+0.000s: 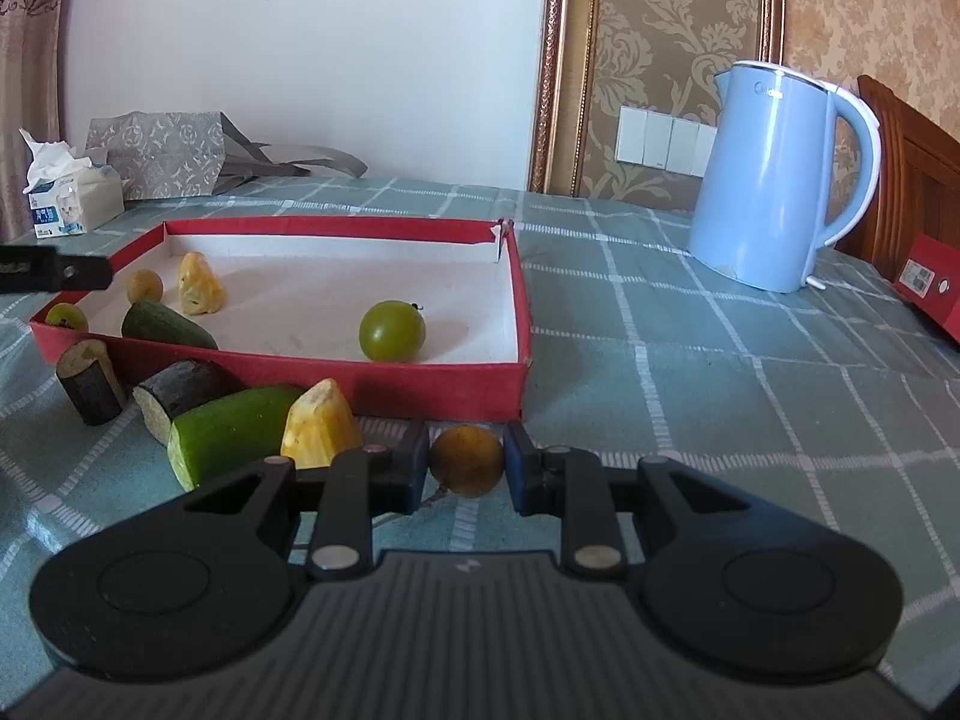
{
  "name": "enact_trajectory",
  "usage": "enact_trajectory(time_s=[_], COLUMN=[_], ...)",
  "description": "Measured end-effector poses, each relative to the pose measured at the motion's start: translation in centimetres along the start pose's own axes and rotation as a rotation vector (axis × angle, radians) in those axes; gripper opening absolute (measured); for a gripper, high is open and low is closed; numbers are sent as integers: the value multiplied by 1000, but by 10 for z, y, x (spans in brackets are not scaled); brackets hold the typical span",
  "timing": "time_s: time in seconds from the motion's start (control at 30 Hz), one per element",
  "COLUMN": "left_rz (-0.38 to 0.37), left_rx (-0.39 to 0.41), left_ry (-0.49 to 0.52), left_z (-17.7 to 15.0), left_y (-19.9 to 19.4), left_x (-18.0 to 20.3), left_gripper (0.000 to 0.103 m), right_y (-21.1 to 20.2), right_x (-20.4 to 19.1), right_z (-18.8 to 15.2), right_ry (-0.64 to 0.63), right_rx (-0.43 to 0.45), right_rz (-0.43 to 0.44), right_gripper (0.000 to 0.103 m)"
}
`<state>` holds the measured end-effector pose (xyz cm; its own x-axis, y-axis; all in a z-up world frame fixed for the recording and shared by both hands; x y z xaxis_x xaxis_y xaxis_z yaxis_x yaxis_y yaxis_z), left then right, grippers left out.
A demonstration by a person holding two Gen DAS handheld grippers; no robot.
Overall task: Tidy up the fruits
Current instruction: 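Lower the yellow fruit into the red box and open the left gripper, then drop the brown fruit into the box with right gripper while left gripper moves to dark chunk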
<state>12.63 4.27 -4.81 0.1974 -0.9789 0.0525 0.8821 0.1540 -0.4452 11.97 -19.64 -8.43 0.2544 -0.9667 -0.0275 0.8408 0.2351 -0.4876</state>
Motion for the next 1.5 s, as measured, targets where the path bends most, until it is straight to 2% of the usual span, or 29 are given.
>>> enact_trajectory(time_s=[0.13, 0.4, 0.63, 0.77, 0.97, 1.23, 1.5], left_rz=[-19, -78, -87, -96, -104, -92, -92], left_rx=[12, -4, -66, -83, -154, -154, -163], left_ry=[-16, 17, 73, 91, 99, 161, 162], left_z=[-10, -20, -32, -39, -49, -54, -54], left_y=[-17, -27, -23, -24, -15, -14, -12], left_x=[-5, 0, 5, 6, 10, 18, 18], left_gripper=[87, 88, 89, 90, 90, 90, 90], right_y=[-6, -12, -11, -15, -1, 27, 67], right_x=[-4, -16, -9, -13, -26, -41, -57], right_z=[3, 2, 5, 20, 48, 62, 65], right_ry=[-15, -59, -19, -24, -73, -118, -153], right_rx=[33, 62, 60, 92, 112, 72, -7], right_rz=[12, 25, 19, 46, 73, 107, 132], right_gripper=[24, 24, 24, 24, 24, 24, 24])
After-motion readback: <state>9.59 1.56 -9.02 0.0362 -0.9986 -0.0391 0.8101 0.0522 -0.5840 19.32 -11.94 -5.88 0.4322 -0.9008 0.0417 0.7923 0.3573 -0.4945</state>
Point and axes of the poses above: each gripper's, at about its wrist camera, not at the fingertips, and y roughly the way its jaws point, x to its right, z to its top, the point moved 8 cm from there along y, roughly the way its jaws point, and after that the axes turned 9 degrees about z, right-handed, at the moved point
